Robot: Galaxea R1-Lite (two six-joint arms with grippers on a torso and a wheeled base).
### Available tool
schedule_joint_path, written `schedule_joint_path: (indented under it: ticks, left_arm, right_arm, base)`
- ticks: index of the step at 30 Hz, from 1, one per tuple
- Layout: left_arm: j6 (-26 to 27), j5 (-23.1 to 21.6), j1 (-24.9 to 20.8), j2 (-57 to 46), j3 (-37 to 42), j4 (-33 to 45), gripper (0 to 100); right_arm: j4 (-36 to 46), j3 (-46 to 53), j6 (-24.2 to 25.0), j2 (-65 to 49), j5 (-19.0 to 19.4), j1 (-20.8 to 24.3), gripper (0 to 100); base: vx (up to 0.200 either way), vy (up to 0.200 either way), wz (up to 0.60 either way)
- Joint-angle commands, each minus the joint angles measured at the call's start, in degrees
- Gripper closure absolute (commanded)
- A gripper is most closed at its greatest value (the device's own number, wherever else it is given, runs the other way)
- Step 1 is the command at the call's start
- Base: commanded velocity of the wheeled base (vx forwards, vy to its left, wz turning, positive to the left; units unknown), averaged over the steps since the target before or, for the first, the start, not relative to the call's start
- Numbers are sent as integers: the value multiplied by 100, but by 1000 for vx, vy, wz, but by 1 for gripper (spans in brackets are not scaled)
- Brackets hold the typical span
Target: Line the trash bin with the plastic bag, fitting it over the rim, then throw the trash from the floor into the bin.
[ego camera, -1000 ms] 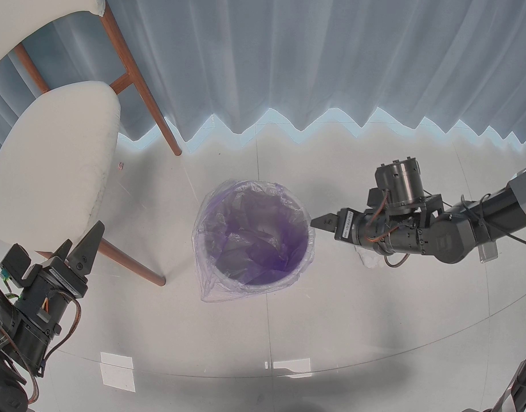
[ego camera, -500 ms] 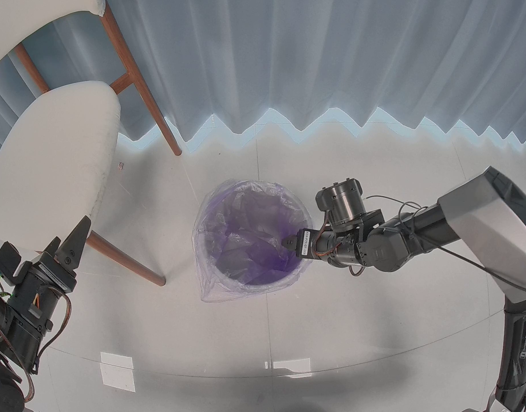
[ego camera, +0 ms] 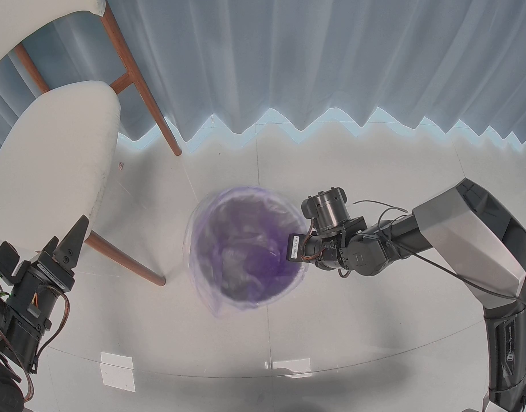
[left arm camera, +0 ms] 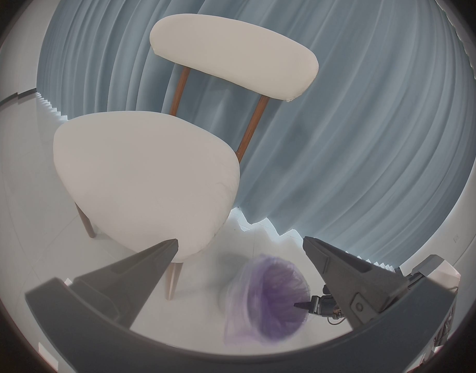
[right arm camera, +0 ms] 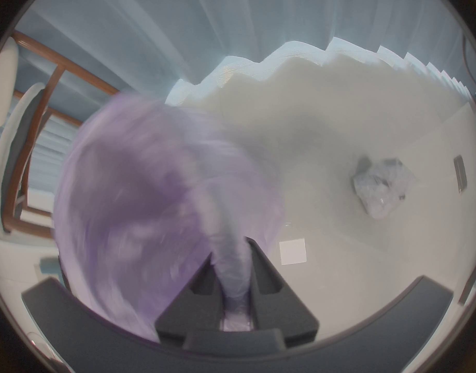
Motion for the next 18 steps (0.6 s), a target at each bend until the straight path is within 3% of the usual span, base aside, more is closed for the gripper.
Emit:
schedule_joint_path:
  ticks: [1,5,6,9,14,18]
  left_arm:
    - [-10,-29,-24,-9,101,-3,0]
    - [-19,-73,-95,-9,101,-73,0]
    - [-19,-179,-191,-9,101,-73,0]
    - [-1,-258,-376,26,101,-82,0]
    - [17,-258,-490,44,101,-73,0]
    - [-1,-258,-684,26,101,-65,0]
  right_arm:
    - [18,-175,-94,-69,16,-23,100]
    - [133,-219,-604,-280,165,-260,100]
    - [203,-158,-1008,-429,455,-383,100]
    - [396,-114,-1518,-588,930,-541,100]
    - [581,-140,-1896,-719,1554,-568,100]
    - [528,-149,-2388,-632,1712,-735,100]
  base:
    - [0,0,0]
    - [0,0,0]
    - [0,0,0]
    - [0,0,0]
    - [0,0,0]
    - [0,0,0]
